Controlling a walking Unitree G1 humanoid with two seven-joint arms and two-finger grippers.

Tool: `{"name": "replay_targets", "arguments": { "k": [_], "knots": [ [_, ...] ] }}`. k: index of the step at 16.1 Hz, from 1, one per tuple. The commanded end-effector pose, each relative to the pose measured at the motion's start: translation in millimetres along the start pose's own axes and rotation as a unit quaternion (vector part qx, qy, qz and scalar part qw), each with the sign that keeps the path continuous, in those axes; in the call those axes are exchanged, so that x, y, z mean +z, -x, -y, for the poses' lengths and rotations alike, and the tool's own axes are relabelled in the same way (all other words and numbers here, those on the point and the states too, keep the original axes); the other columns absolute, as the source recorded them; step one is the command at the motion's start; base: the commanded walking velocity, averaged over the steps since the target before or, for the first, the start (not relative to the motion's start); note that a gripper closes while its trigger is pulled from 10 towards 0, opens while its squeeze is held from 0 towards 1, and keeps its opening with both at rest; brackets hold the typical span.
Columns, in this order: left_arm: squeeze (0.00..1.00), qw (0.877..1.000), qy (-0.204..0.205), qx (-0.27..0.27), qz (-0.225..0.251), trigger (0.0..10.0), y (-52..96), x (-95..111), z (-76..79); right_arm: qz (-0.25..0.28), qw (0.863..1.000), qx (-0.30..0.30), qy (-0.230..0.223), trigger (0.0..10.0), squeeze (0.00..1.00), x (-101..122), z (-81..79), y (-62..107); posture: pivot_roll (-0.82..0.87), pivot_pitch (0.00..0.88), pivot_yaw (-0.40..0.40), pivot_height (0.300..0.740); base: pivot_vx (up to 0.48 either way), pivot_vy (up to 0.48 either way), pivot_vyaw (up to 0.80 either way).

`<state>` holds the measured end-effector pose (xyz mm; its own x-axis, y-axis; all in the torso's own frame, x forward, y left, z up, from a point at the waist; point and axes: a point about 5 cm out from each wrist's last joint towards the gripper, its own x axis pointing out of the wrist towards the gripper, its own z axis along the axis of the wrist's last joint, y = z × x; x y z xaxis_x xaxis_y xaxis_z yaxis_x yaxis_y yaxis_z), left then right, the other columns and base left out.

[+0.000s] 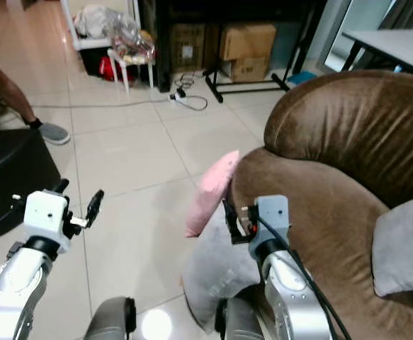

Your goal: Move the pillow to the sofa from floor

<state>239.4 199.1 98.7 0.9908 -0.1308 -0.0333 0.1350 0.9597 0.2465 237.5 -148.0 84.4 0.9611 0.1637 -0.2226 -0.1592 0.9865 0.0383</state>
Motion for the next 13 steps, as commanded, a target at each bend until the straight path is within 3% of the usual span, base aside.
{"name": "replay_targets", "arguments": {
  "k": [1,6,13],
  "knots": [
    [0.00,1.000,0.008,-0.013,0.006,10.0,-1.9,2,8.8,0.001,1.000,-0.015,0.001,10.0,0.00,0,9.9,1.5,-0.01,0.000,-0.030,0.615,0.289,0.000,0.00],
    [0.00,1.000,0.010,-0.013,0.003,10.0,-1.3,1,10.3,-0.004,1.000,-0.017,-0.005,10.0,0.00,-2,11.7,0.5,-0.01,0.000,-0.031,0.605,0.167,0.000,0.00],
    [0.00,1.000,-0.003,-0.021,0.000,10.0,-3.3,0,12.3,-0.015,1.000,0.000,0.004,10.0,0.00,-2,13.0,-9.6,-0.01,0.000,-0.036,0.535,0.000,0.000,0.00]
  ]
}}
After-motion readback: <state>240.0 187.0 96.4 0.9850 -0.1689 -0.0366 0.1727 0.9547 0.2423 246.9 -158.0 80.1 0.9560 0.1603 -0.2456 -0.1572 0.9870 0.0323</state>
